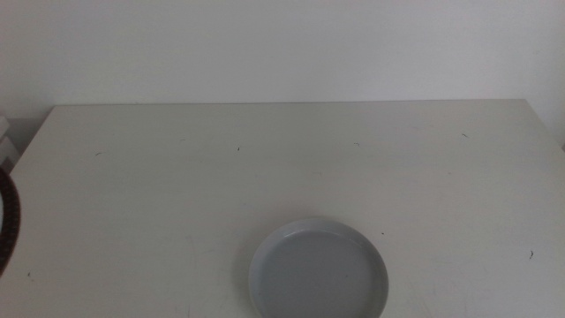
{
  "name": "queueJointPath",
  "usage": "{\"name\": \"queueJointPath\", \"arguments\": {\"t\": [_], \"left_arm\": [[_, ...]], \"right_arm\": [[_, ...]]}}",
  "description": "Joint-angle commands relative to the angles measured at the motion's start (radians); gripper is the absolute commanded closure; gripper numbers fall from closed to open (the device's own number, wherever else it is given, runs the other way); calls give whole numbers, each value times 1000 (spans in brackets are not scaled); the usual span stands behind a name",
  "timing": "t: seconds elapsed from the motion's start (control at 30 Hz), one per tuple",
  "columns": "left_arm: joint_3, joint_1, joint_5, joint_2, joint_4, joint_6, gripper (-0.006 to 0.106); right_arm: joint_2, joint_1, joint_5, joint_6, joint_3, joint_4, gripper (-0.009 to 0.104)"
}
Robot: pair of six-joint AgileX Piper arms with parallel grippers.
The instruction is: Stack the three bowls on top of each other.
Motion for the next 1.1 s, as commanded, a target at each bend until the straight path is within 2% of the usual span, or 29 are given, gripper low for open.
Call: {"name": "queueJointPath", "arguments": {"t": [0.0,0.17,0.33,0.7,1.0,1.07], "left_arm": [[-27,-5,-65,6,-21,-6,-4],[-27,-3,-58,-8,-21,-6,-4],[35,-3,-80,-108,-20,-6,-4],[426,-4,-79,-473,-20,-6,-4],[541,-5,-63,-470,-21,-6,-4],[541,-5,-78,-470,-21,-6,-4]], "right_arm": [[-3,2,-75,-6,-23,0,47],[-23,0,-117,-6,26,-10,47],[-119,1,-211,-6,207,-117,47],[-486,24,-173,-6,509,-117,47],[-697,28,-160,-6,643,-117,47],[-737,28,-111,-6,645,-117,47]]}}
